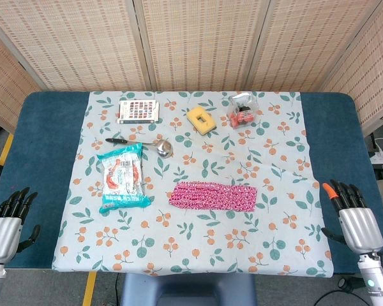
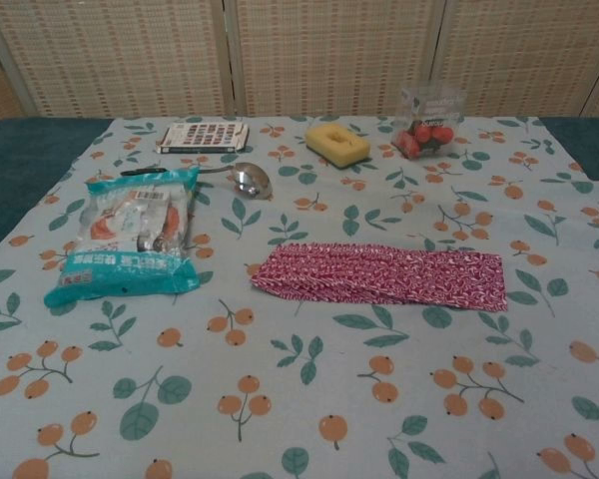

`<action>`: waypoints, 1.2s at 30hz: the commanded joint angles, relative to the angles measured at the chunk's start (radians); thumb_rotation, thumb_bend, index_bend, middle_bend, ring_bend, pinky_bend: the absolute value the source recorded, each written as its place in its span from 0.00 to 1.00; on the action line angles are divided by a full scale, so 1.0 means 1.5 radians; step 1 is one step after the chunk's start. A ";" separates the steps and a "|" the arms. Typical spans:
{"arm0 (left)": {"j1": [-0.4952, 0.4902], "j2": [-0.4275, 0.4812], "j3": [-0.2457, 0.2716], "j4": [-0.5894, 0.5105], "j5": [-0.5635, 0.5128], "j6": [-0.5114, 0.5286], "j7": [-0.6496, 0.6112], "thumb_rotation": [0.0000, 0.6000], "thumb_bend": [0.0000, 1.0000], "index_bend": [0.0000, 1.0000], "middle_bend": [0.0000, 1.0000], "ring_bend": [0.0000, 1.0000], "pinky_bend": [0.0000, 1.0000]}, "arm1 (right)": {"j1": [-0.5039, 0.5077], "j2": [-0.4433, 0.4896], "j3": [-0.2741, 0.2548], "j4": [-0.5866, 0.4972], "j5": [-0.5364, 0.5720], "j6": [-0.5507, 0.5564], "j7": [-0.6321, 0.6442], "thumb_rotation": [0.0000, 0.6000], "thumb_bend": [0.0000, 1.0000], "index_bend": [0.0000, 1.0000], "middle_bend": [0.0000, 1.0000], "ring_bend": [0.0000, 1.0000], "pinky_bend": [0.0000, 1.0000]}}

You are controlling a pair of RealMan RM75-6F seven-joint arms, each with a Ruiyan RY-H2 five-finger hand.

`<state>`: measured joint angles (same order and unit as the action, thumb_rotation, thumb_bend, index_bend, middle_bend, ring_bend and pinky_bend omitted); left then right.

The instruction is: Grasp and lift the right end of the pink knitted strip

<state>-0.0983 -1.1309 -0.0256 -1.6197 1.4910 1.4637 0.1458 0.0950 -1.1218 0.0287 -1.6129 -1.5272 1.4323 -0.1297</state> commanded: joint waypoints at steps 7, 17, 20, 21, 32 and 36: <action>0.000 0.002 0.002 -0.005 0.000 -0.002 0.006 1.00 0.40 0.07 0.00 0.00 0.17 | 0.007 -0.009 -0.005 0.018 -0.029 0.006 0.007 1.00 0.05 0.00 0.00 0.00 0.00; 0.000 0.007 -0.002 -0.008 -0.019 -0.013 -0.004 1.00 0.40 0.07 0.00 0.00 0.17 | 0.054 -0.096 0.005 0.101 -0.071 -0.015 0.029 1.00 0.65 0.00 0.68 0.77 0.78; 0.002 0.009 -0.003 -0.010 -0.017 -0.006 -0.005 1.00 0.40 0.07 0.00 0.00 0.17 | 0.094 -0.058 0.001 0.034 -0.022 -0.133 -0.003 1.00 0.76 0.00 0.71 0.81 0.81; 0.002 0.009 -0.002 -0.010 -0.017 -0.006 -0.005 1.00 0.40 0.07 0.00 0.00 0.17 | 0.106 -0.048 0.002 0.015 -0.004 -0.166 -0.017 1.00 0.78 0.00 0.72 0.81 0.81; -0.001 0.014 0.000 -0.013 -0.020 -0.018 -0.010 1.00 0.40 0.07 0.00 0.00 0.17 | 0.217 -0.060 0.023 -0.065 0.180 -0.374 -0.170 1.00 0.87 0.00 0.73 0.83 0.82; 0.000 0.014 0.001 -0.013 -0.017 -0.017 -0.012 1.00 0.40 0.07 0.00 0.00 0.17 | 0.238 -0.077 0.022 -0.065 0.209 -0.392 -0.191 1.00 0.87 0.00 0.73 0.83 0.82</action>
<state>-0.0990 -1.1097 -0.0240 -1.6394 1.4649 1.4374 0.1280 0.4431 -1.2280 0.0600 -1.7058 -1.2260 0.8547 -0.4064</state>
